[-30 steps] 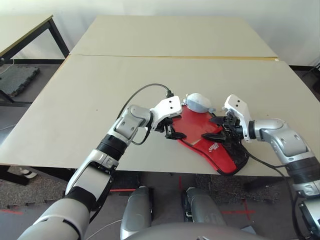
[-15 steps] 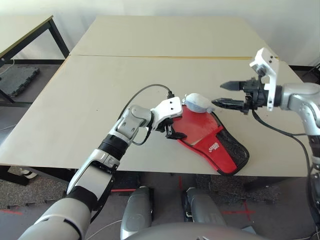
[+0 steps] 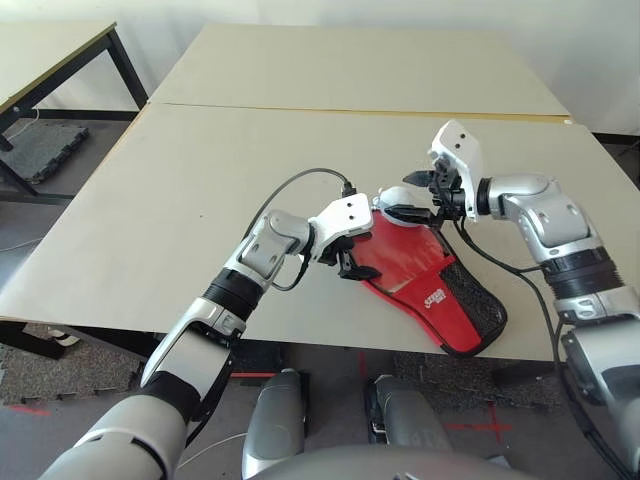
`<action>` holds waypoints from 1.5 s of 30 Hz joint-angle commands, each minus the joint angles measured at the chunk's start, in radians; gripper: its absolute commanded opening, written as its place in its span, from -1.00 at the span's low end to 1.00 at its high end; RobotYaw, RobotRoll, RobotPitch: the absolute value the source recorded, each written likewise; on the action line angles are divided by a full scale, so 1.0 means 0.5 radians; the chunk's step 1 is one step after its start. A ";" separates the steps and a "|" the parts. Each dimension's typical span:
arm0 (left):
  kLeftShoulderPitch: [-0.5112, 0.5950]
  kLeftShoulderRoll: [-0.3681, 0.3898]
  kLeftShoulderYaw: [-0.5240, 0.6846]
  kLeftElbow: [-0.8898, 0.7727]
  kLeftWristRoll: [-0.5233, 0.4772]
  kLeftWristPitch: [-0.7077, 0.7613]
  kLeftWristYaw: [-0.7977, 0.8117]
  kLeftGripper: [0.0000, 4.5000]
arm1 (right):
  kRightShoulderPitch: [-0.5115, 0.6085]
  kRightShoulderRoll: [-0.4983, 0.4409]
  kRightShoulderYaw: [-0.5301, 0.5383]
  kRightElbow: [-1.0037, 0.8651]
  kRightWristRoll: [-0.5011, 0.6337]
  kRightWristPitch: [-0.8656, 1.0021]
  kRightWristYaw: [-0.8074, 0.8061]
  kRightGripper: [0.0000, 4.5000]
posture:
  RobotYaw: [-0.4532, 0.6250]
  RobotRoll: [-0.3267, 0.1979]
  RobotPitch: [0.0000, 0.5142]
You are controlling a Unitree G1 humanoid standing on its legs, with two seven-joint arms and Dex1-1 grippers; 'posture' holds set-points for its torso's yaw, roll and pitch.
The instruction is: Store the ping-pong paddle in its case and zip it.
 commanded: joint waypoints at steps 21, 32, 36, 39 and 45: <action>0.009 -0.085 -0.134 0.042 0.062 0.034 -0.015 1.00 | -0.326 0.168 -0.253 1.164 -0.166 -0.688 -0.574 -0.95 | -0.12 0.25 -0.69; 0.010 -0.113 -0.158 0.078 0.071 0.019 -0.014 1.00 | -0.569 0.199 -0.345 1.635 -0.221 -0.967 -0.797 -0.95 | -0.11 0.25 -0.65; 0.007 -0.125 -0.162 0.098 0.075 0.009 -0.006 1.00 | -0.632 0.169 -0.382 1.715 -0.240 -1.003 -0.868 -0.95 | -0.11 0.25 -0.65; 0.008 -0.140 -0.167 0.113 0.076 0.003 -0.005 1.00 | -0.655 0.122 -0.396 1.765 -0.266 -1.023 -0.914 -0.95 | -0.11 0.25 -0.64; 0.008 -0.155 -0.177 0.133 0.081 -0.007 -0.011 1.00 | -0.654 0.030 -0.435 1.814 -0.305 -1.047 -0.950 -0.95 | -0.13 0.25 -0.64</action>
